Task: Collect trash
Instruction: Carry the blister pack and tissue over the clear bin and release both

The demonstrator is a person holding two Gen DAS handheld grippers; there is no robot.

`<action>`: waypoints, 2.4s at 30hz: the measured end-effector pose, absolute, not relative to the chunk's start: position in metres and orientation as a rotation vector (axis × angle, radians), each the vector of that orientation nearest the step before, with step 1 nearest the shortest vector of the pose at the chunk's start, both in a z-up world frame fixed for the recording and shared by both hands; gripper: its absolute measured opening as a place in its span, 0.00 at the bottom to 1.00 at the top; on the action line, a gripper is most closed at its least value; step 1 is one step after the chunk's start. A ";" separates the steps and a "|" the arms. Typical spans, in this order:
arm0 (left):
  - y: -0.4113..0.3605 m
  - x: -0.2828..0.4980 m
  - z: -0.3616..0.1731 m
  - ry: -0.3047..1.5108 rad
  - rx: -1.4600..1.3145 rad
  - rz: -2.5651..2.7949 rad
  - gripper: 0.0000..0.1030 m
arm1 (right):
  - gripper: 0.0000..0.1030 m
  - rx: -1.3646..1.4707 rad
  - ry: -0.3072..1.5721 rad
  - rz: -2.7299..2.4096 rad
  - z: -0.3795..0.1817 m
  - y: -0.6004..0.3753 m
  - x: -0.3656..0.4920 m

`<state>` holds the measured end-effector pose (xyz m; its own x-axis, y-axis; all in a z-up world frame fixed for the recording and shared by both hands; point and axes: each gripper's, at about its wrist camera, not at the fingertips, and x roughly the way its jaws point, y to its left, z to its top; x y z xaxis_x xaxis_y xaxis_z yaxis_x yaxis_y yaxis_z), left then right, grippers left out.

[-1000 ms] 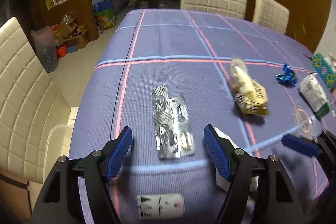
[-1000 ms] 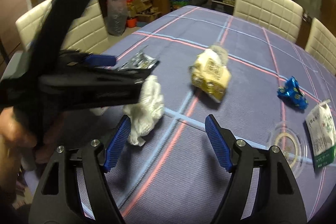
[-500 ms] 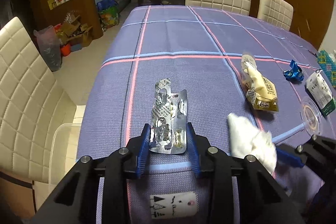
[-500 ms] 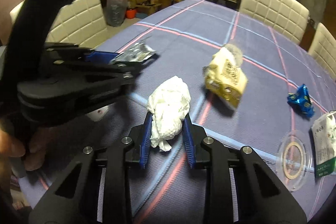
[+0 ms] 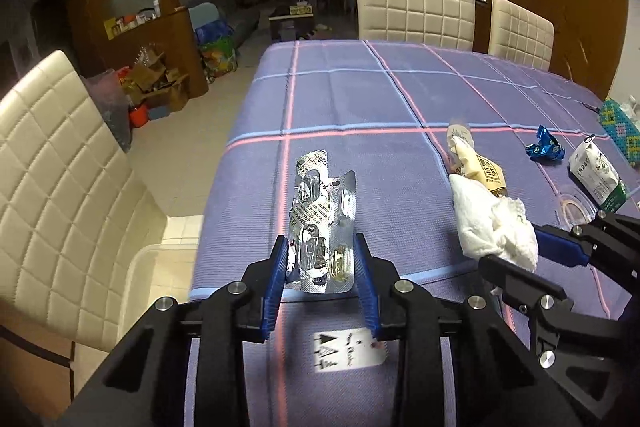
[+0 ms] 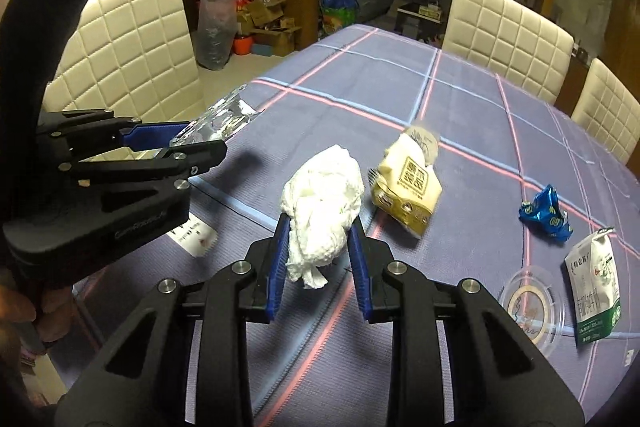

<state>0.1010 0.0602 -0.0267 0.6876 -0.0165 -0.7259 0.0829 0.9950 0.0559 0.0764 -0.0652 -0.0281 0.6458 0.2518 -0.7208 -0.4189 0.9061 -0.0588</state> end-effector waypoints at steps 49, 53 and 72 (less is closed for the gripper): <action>0.292 0.013 -0.036 0.751 -0.126 0.399 0.32 | 0.79 -0.447 0.694 0.558 0.011 0.154 0.094; 0.290 0.013 -0.037 0.752 -0.118 0.396 0.32 | 0.82 -0.443 0.622 0.536 0.016 0.153 0.087; 0.260 0.039 -0.039 0.772 -0.097 0.329 0.34 | 0.87 -0.392 0.643 0.468 0.008 0.095 0.089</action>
